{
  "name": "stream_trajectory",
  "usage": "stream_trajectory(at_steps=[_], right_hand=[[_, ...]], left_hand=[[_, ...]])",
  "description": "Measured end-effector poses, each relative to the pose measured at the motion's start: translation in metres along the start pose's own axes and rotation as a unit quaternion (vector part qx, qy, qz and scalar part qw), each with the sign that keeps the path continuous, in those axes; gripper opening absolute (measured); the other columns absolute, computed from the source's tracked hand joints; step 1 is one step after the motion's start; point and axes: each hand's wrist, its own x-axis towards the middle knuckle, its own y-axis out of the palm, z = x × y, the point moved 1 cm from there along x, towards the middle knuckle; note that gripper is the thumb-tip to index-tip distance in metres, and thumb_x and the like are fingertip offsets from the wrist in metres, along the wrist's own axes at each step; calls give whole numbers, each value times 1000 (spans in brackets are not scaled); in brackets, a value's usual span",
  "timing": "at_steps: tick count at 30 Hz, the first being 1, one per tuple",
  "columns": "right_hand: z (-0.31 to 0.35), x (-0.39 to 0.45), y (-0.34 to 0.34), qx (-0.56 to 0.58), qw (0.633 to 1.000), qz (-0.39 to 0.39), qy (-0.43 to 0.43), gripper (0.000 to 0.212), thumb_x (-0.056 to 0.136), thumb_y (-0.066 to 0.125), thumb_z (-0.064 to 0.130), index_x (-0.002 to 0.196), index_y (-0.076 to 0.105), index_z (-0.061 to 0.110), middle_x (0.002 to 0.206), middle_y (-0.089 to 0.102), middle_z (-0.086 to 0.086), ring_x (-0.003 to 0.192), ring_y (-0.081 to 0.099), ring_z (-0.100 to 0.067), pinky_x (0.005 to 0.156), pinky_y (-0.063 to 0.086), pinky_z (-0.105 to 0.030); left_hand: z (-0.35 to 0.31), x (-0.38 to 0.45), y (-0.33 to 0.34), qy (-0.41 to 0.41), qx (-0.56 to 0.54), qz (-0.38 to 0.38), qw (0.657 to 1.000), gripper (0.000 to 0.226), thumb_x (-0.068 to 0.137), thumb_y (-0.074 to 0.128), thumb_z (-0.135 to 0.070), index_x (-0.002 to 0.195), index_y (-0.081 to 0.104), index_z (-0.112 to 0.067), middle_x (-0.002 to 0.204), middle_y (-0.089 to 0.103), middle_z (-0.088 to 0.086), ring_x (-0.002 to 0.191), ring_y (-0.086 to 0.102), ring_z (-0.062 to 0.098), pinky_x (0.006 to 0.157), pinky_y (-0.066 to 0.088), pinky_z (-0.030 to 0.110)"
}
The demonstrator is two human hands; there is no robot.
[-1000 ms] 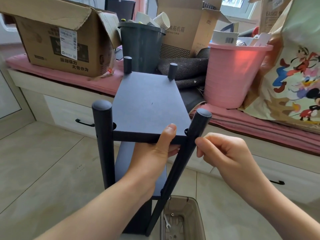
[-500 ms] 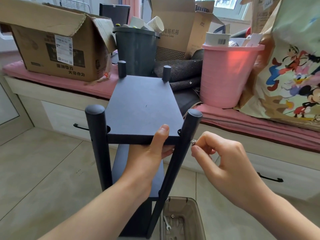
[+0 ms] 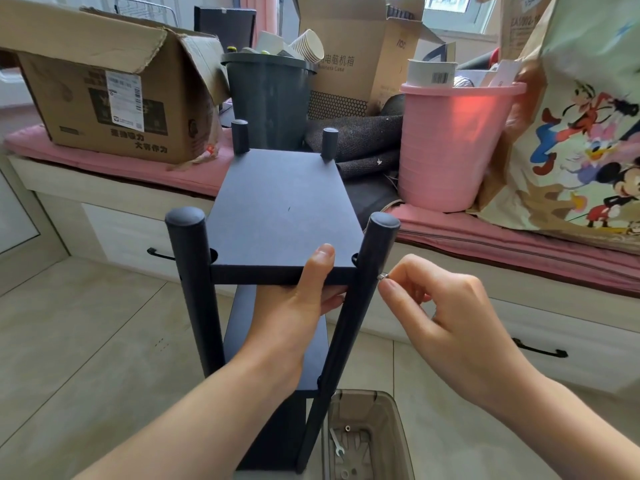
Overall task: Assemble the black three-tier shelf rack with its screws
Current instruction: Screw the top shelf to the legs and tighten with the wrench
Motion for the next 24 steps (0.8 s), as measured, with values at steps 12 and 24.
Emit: stream_trajectory(at_steps=[12, 24], right_hand=[[1, 0, -4, -60, 998, -16, -7, 20, 90, 52, 40, 80, 59, 25, 59, 52, 12, 60, 52, -17, 55, 39, -31], [4, 1, 3, -15, 999, 5, 30, 37, 93, 42, 52, 74, 57, 23, 58, 54, 4, 53, 46, -17, 56, 39, -36]], left_hand=[[-2, -1, 0, 4, -26, 4, 1000, 16, 96, 62, -34, 110, 63, -27, 92, 80, -1, 87, 78, 19, 67, 58, 18], [-6, -3, 1, 5, -39, 12, 999, 16, 98, 60, -30, 112, 64, -24, 91, 80, -3, 84, 78, 16, 61, 55, 15]])
